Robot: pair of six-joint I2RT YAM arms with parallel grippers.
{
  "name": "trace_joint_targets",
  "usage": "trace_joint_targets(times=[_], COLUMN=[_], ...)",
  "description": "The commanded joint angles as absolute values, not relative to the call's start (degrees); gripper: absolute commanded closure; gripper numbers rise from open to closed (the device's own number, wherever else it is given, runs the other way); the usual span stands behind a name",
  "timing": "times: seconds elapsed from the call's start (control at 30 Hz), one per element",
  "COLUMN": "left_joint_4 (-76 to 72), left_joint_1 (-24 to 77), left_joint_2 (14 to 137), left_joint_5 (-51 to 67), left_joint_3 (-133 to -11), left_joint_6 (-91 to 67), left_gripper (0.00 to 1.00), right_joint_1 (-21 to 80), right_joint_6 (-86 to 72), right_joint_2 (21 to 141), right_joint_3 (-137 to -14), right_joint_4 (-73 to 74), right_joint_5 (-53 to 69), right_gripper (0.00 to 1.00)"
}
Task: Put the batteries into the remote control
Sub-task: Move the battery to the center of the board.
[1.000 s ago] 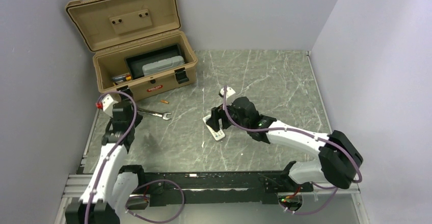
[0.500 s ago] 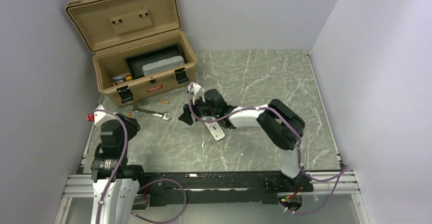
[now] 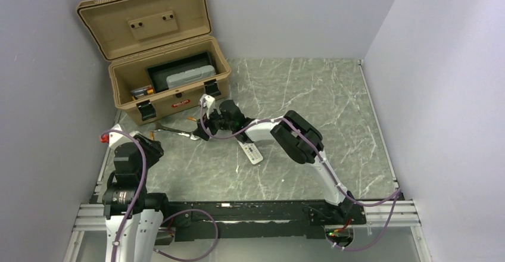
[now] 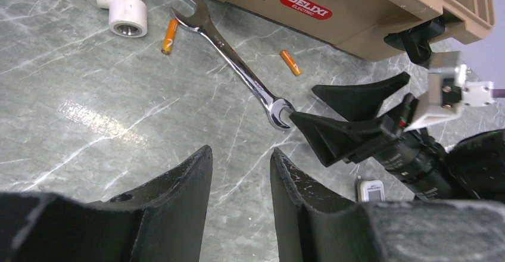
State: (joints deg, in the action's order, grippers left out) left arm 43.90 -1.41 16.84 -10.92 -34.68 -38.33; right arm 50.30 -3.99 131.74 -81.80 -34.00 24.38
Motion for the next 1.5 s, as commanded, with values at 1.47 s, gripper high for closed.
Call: trace_joint_targets(times=[1.47], left_joint_4=[42.5], left_joint_1=[-1.3], left_joint_2=[18.7], left_joint_5=[-9.8], left_joint_3=[-37.9], left_joint_6=[-37.5], left_gripper=[0.52], right_joint_1=[52.0], right_joint_6=[-8.4], right_joint_2=[146.3], right_joint_3=[-101.2], right_joint_4=[-24.4], right_joint_5=[10.2], right_gripper=[0.63])
